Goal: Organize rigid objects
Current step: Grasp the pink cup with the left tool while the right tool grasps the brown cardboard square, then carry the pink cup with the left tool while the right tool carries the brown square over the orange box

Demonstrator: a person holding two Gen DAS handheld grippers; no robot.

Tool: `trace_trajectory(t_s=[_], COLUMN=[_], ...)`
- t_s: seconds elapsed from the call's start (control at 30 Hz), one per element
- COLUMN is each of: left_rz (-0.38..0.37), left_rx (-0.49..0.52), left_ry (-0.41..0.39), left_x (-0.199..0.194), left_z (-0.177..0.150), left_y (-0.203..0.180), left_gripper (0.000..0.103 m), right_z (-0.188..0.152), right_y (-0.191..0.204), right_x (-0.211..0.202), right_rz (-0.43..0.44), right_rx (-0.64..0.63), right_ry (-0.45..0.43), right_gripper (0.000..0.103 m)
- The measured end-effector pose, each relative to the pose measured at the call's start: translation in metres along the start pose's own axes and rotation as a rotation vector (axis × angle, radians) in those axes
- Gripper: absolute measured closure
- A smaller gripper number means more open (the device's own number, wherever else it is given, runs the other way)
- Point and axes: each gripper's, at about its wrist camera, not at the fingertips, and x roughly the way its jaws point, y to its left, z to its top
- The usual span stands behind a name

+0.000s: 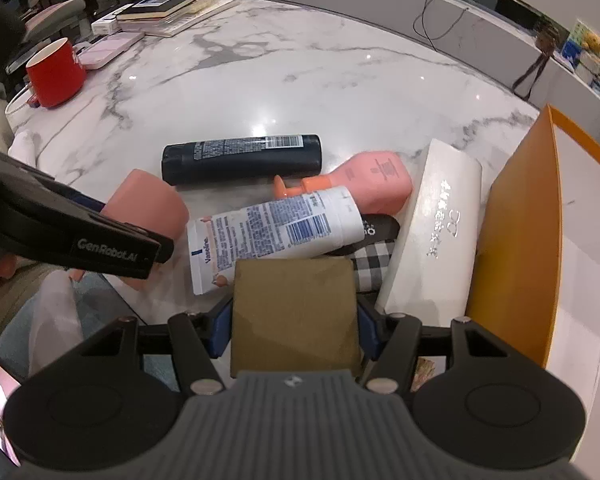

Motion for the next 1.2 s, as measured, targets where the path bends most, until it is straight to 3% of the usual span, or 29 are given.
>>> trace_trajectory(t_s=[0.3, 0.57, 0.93, 1.2], left_rz=[-0.024, -0.066, -0.193, -0.303], left_rx=[0.004, 0.015, 0.099, 0.198], left_ry=[-0.048, -0.114, -0.189, -0.203], left_x=[-0.013, -0.042, -0.096, -0.123], left_z=[-0.003, -0.002, 0.008, 0.020], left_y=[0.002, -0.002, -0.033, -0.081], left_gripper=[0.041, 0.041, 0.041, 0.041], right_z=[-0.002, 0.003, 0.008, -0.004], right_y=[0.002, 0.002, -0.018, -0.062], right_x=[-0.004, -0.030, -0.090, -0.133], right_rz=[0.010, -0.005, -0.086, -0.148], right_rx=[0.015, 0.021, 0.029, 0.110], right_ry=[-0.007, -0.075, -0.190, -0.216], right_gripper=[0.044, 0.044, 0.044, 0.044])
